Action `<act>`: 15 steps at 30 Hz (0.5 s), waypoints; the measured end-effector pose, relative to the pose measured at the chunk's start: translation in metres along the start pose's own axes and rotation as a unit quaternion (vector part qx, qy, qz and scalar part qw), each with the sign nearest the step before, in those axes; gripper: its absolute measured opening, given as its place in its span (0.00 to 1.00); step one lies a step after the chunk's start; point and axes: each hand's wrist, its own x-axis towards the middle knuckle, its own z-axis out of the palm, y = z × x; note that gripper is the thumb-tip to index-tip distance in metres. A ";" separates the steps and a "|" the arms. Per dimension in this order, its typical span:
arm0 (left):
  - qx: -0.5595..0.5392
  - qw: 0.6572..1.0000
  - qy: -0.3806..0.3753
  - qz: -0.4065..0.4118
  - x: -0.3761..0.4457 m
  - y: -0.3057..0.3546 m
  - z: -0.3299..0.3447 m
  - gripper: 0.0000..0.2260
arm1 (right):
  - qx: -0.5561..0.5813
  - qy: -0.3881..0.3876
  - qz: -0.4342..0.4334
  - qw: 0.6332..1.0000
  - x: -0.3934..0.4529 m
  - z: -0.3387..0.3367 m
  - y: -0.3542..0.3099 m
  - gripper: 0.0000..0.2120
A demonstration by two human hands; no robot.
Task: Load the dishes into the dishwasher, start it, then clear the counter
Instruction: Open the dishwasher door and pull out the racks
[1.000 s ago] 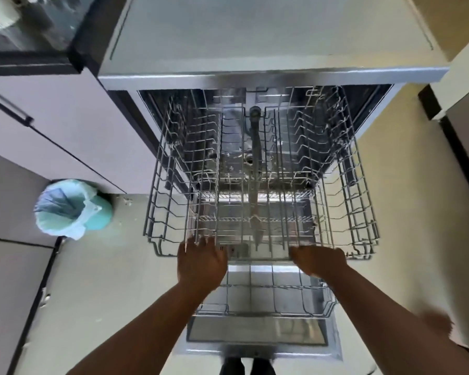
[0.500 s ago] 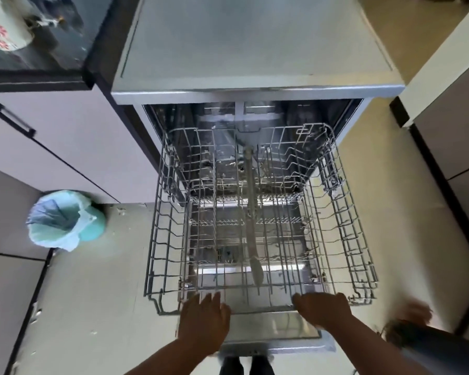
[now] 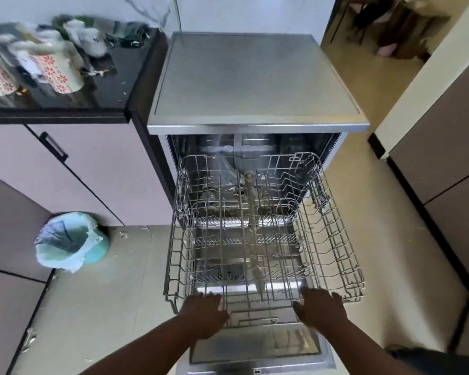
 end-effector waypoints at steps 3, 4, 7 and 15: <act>0.031 0.999 0.028 0.002 -0.011 -0.002 0.002 0.24 | 0.000 0.020 -0.009 1.000 -0.019 0.000 -0.010 0.23; 0.034 0.999 0.038 0.005 -0.017 -0.002 0.003 0.24 | 0.003 0.023 -0.011 1.000 -0.025 0.001 -0.013 0.23; 0.024 0.996 0.079 0.017 -0.035 0.000 0.005 0.24 | 0.013 0.043 -0.028 0.999 -0.045 0.000 -0.027 0.26; 0.053 0.992 0.109 0.037 -0.088 -0.010 0.005 0.28 | 0.018 0.092 -0.085 0.992 -0.108 -0.018 -0.079 0.27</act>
